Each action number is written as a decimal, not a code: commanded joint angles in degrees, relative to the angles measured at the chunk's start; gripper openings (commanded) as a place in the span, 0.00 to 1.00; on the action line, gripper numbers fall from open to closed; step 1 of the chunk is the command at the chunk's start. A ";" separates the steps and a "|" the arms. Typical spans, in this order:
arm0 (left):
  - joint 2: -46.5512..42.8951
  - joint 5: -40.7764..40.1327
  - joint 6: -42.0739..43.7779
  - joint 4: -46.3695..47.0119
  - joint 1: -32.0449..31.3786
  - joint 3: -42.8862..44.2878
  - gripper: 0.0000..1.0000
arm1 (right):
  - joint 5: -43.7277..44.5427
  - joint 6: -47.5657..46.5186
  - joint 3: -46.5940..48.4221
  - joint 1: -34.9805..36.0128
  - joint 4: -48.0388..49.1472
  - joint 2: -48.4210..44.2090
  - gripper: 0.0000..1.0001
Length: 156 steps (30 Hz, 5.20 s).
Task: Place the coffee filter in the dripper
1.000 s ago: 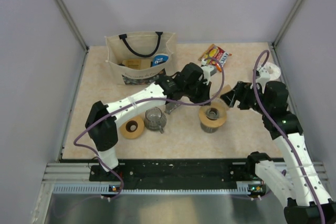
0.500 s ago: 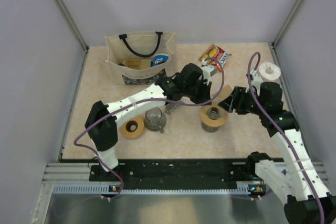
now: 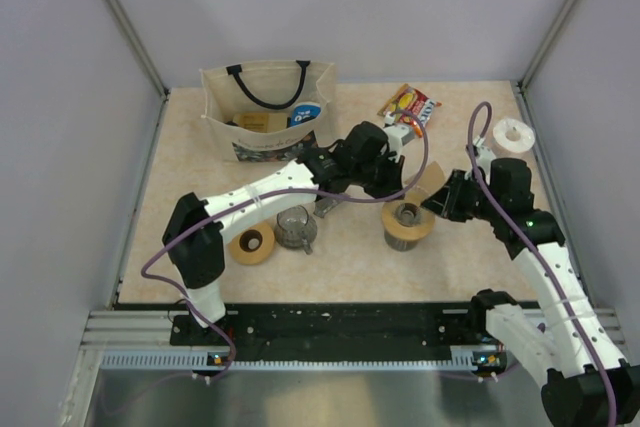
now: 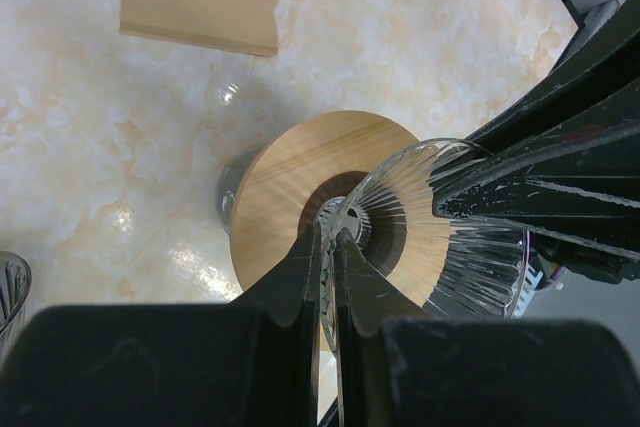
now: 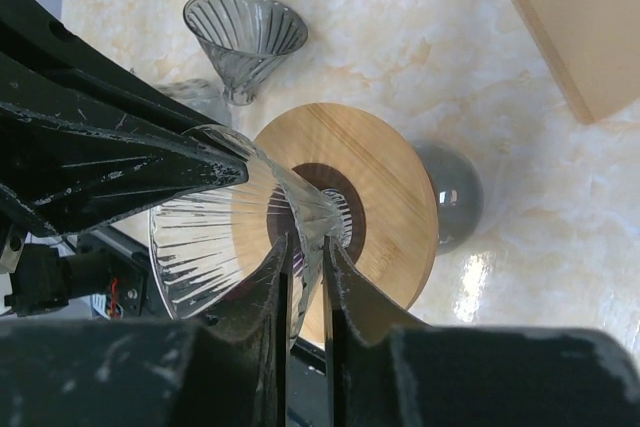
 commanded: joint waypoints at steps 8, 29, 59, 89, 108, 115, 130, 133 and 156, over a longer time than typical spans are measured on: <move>6.87 -2.42 -0.98 -12.06 0.59 3.25 0.00 | 5.03 -1.09 -1.09 0.14 -4.17 2.76 0.00; 4.86 -1.54 -1.86 -9.44 0.67 -0.26 0.04 | 10.57 -1.09 -1.45 0.14 -5.67 2.50 0.10; 1.70 -0.31 -1.07 -7.85 0.67 6.24 0.62 | 4.68 1.64 4.26 0.06 0.66 2.32 0.46; -31.26 -21.49 -5.37 -0.38 19.56 -13.87 0.99 | 32.52 -0.48 22.46 0.06 -5.75 3.19 0.99; -35.13 -19.91 -5.11 4.63 28.54 -27.15 0.99 | 36.32 -4.26 17.19 -7.06 1.63 32.00 0.94; -35.13 -18.16 -4.85 5.15 29.59 -29.00 0.99 | 39.66 -4.08 18.16 -7.94 4.34 43.62 0.87; -34.61 -14.73 -5.46 6.21 30.21 -30.32 0.99 | 36.68 -1.27 17.89 -11.90 12.87 54.26 0.77; -34.34 -14.20 -5.55 6.21 30.29 -30.23 0.99 | 36.85 -0.57 17.45 -11.90 12.53 55.05 0.75; -35.04 -13.85 -5.99 5.51 31.35 -29.97 0.99 | 37.47 -1.00 9.46 -11.90 12.70 48.83 0.14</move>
